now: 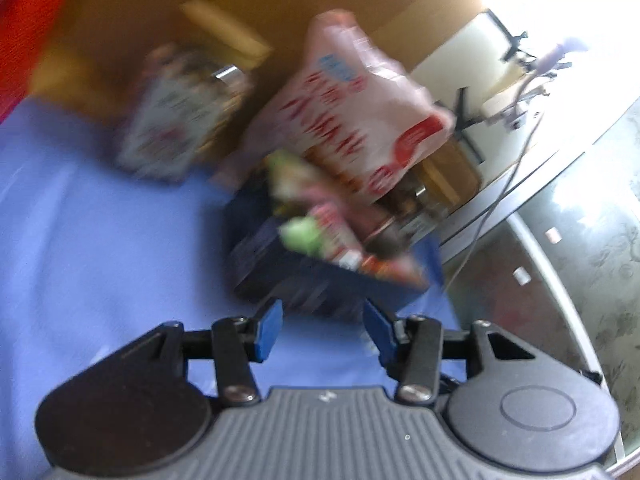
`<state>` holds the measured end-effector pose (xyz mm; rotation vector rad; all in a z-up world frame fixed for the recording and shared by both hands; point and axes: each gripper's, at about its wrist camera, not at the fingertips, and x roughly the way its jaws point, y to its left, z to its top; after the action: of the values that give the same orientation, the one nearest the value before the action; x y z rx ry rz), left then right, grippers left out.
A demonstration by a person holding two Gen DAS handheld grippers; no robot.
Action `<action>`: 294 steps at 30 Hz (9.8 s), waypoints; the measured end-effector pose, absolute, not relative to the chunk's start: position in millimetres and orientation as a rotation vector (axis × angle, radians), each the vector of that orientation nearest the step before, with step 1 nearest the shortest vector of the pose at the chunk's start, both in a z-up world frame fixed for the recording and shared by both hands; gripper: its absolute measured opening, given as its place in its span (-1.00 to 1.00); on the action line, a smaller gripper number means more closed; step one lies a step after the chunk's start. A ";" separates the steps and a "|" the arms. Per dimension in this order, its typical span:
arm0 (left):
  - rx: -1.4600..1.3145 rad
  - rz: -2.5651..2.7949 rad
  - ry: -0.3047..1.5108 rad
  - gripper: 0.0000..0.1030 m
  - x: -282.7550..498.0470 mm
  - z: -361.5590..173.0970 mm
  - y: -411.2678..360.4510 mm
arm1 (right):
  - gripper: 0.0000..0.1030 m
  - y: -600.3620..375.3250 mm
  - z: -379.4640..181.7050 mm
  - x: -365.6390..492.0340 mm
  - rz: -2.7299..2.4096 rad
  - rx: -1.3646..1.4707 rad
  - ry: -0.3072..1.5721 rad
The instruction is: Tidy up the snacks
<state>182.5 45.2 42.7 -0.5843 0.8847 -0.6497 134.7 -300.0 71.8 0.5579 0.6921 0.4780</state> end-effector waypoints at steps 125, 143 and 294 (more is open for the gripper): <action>-0.567 -0.834 0.824 -0.09 255.0 88.2 -71.0 | -0.80 -339.3 108.7 168.4 0.395 0.645 0.535; -0.478 -0.834 0.834 0.01 233.1 89.8 -67.2 | -0.41 -361.6 94.2 153.6 0.226 0.536 0.474; 0.108 -0.185 0.761 1.00 27.2 79.5 -40.4 | -0.19 -261.9 107.8 -15.7 0.203 0.540 0.538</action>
<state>27.2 -40.4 79.5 0.1083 0.7613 -0.1855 -15.7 -261.9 107.8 0.5404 0.5380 0.2031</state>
